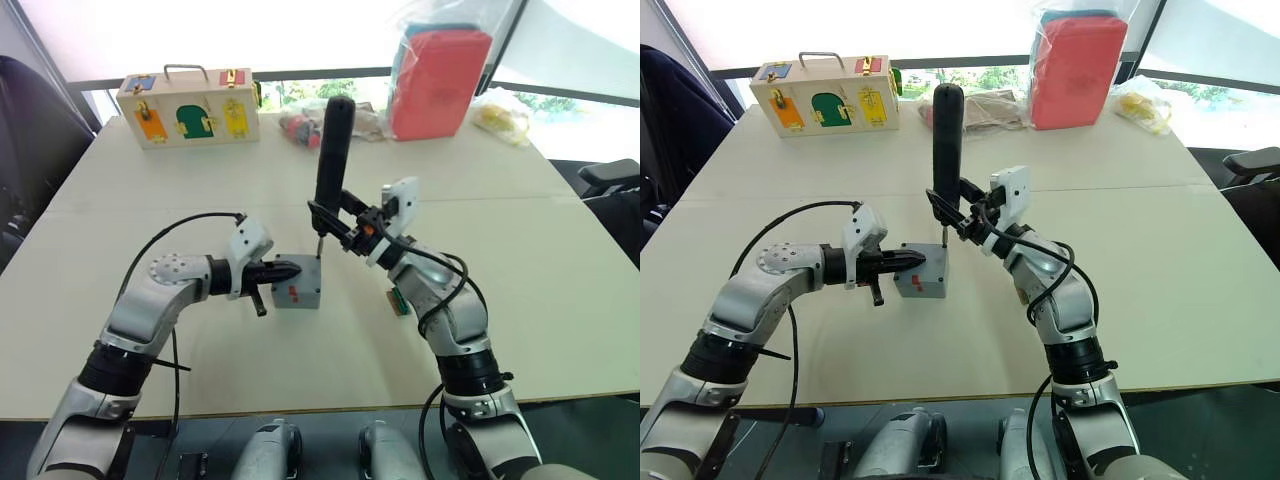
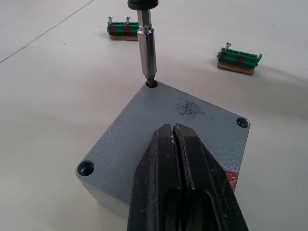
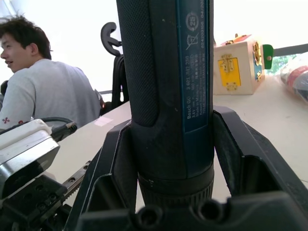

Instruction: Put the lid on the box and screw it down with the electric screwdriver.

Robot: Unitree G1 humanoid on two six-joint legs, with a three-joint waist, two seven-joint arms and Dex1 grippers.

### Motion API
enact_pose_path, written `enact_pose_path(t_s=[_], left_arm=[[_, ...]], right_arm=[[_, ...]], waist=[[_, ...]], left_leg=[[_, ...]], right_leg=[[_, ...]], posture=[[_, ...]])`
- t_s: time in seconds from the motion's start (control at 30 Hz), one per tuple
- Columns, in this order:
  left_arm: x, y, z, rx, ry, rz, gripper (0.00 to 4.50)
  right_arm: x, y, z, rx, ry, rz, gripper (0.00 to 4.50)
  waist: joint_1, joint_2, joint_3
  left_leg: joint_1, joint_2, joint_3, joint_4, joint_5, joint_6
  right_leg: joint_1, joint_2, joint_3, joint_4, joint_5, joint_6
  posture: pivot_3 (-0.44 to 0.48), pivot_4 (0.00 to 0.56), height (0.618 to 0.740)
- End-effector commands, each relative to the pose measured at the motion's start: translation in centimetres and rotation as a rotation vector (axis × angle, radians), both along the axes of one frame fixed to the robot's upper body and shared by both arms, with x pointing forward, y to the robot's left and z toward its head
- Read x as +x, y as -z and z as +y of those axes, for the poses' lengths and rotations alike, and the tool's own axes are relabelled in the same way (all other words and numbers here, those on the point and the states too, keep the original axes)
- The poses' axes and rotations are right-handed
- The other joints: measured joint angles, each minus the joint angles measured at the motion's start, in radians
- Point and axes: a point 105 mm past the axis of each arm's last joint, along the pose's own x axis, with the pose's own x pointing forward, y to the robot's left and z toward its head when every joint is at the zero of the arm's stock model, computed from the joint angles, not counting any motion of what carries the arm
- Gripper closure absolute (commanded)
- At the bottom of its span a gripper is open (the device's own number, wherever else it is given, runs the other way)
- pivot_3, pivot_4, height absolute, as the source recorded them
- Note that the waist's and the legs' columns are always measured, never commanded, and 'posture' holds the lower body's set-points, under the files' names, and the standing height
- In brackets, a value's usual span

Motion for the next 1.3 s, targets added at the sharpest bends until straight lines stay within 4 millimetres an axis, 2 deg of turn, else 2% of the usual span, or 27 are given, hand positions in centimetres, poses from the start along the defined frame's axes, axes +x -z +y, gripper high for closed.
enact_pose_path(t_s=[0.03,0.27,0.53,0.67,1.17,1.3], left_arm=[[-0.4,2.8,0.5,0.066,-0.012,0.082,4.5],[-0.5,3.6,0.6,0.071,-0.018,0.096,4.5],[-1.0,4.2,0.4,0.068,-0.024,0.105,4.5],[-1.2,4.3,0.5,0.069,-0.023,0.107,4.5],[-1.0,5.0,0.0,0.067,-0.037,0.103,4.5],[-1.0,5.0,-0.2,0.064,-0.034,0.101,4.5]], right_arm=[[0.0,1.8,0.3,-0.054,0.005,0.032,2.64],[0.7,3.8,0.1,-0.091,0.052,0.086,2.64],[0.2,5.1,0.0,-0.1,0.059,0.112,2.64],[0.4,5.5,-0.4,-0.109,0.091,0.12,2.64],[1.2,7.7,-0.9,-0.158,0.158,0.23,2.64],[1.0,7.7,-0.9,-0.179,0.153,0.195,2.64]], waist=[[0.0,0.0,-0.001],[0.0,0.0,-0.01],[0.001,0.001,-0.021],[0.001,0.001,-0.024],[0.004,0.001,-0.034],[0.005,0.002,-0.037]], left_leg=[[0.002,0.0,0.0,0.0,0.0,0.0],[0.008,0.0,0.0,-0.002,-0.001,0.0],[0.012,0.0,-0.001,-0.003,-0.002,0.001],[0.024,0.0,-0.001,-0.005,-0.008,0.0],[0.024,0.0,-0.002,-0.007,-0.01,-0.001],[0.024,0.0,-0.002,-0.009,-0.01,-0.001]], right_leg=[[0.001,0.0,0.0,0.0,0.0,0.0],[0.006,-0.001,0.001,-0.001,-0.003,-0.002],[0.007,-0.002,0.001,-0.001,-0.004,-0.003],[0.016,-0.003,0.002,-0.003,-0.007,-0.005],[0.016,-0.007,0.003,-0.004,-0.01,-0.01],[0.016,-0.008,0.002,-0.007,-0.01,-0.01]], posture=[[0.0,0.15,0.74],[0.0,0.15,0.74],[0.0,0.15,0.74],[0.0,0.15,0.74],[0.0,0.15,0.74],[0.0,0.15,0.74]])
